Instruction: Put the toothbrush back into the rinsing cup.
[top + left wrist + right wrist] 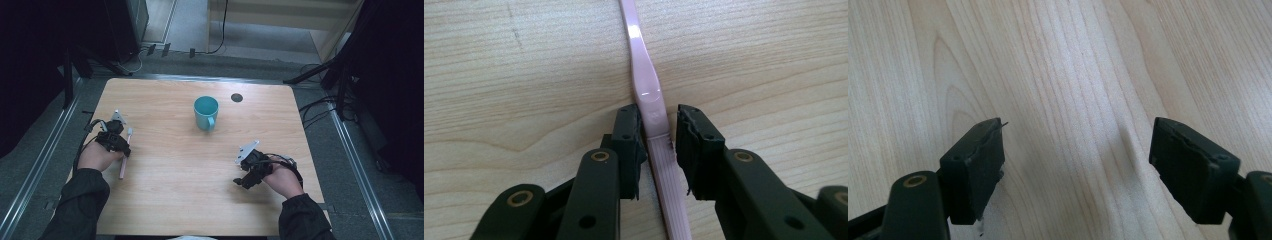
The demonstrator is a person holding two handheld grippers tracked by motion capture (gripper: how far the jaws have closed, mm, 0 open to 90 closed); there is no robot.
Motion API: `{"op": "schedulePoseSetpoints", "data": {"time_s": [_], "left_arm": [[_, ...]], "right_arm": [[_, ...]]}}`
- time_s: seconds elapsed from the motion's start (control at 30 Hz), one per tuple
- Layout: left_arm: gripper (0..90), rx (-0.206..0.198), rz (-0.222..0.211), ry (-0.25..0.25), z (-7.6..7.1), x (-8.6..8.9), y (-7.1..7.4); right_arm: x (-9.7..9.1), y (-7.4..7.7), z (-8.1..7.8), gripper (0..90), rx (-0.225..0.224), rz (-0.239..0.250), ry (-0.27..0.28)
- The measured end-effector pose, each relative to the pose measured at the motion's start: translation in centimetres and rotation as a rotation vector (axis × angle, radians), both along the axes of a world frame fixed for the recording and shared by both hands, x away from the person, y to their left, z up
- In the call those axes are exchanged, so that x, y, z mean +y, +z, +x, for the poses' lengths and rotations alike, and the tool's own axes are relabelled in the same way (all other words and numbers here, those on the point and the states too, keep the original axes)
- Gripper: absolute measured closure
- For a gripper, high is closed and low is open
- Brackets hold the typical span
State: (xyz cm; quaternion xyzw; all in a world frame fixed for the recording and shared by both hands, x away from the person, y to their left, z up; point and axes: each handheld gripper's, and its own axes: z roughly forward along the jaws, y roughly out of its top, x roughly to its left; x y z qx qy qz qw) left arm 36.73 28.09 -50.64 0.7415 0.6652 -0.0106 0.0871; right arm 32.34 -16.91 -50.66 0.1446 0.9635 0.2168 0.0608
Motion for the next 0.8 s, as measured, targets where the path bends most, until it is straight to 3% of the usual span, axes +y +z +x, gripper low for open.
{"op": "schedulePoseSetpoints", "data": {"time_s": [0.23,0.43,0.8], "left_arm": [[77.0,-0.005,0.031,-0.01,-0.05,-0.1,0.0],[78.0,-0.005,0.031,-0.005,-0.08,-0.2,0.0],[79.5,-0.005,0.039,-0.046,0.0,-0.12,0.03]], "right_arm": [[0.0,-0.02,-0.01,21.8,-0.002,-0.003,0.002],[0.05,-0.08,-0.05,21.8,0.003,-0.006,0.004],[0.05,-0.11,-0.04,21.8,0.004,-0.009,0.005]]}}
